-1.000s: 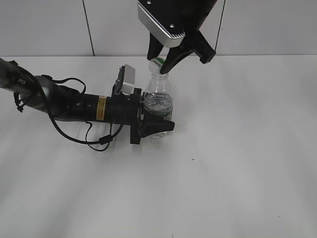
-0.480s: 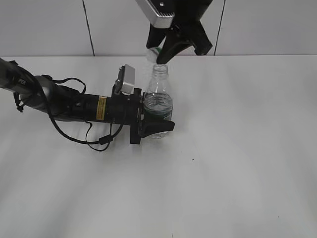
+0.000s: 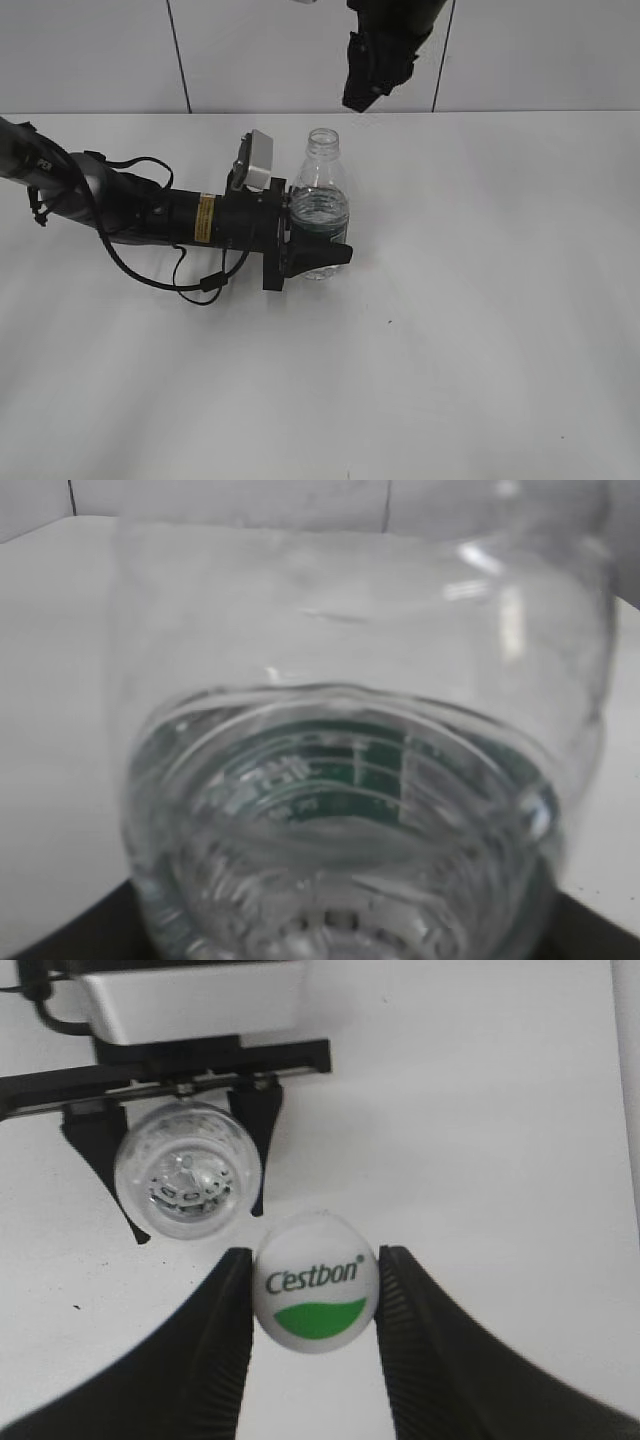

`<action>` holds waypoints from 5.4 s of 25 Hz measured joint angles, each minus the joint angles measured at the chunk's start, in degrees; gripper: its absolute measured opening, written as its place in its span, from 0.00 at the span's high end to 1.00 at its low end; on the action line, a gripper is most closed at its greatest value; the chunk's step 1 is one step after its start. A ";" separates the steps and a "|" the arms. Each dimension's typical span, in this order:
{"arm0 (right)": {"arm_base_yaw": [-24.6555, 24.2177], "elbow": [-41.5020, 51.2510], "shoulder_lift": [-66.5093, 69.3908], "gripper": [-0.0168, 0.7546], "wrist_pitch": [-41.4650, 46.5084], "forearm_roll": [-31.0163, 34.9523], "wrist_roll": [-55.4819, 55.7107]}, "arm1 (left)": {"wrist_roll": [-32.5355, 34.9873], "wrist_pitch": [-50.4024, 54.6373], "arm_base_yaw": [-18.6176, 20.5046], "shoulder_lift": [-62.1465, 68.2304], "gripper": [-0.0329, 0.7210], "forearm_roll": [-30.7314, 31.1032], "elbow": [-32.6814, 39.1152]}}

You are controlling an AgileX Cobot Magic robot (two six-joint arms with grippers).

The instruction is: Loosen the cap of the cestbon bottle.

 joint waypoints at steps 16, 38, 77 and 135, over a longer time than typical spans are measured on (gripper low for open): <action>-13.52 0.73 0.00 0.60 -3.70 -3.19 46.32 | -0.05 0.32 -0.05 0.00 0.42 -1.22 0.00; -23.29 30.37 0.00 0.60 -21.20 -2.49 56.20 | 0.00 1.30 -0.05 0.12 0.42 -3.99 0.00; -23.29 30.64 3.68 0.30 -16.89 -1.61 58.76 | 0.00 1.57 -0.05 0.14 0.42 -4.19 0.00; -23.29 19.22 2.84 0.30 -2.00 0.80 59.11 | -13.59 18.76 0.54 -30.76 0.31 8.23 0.03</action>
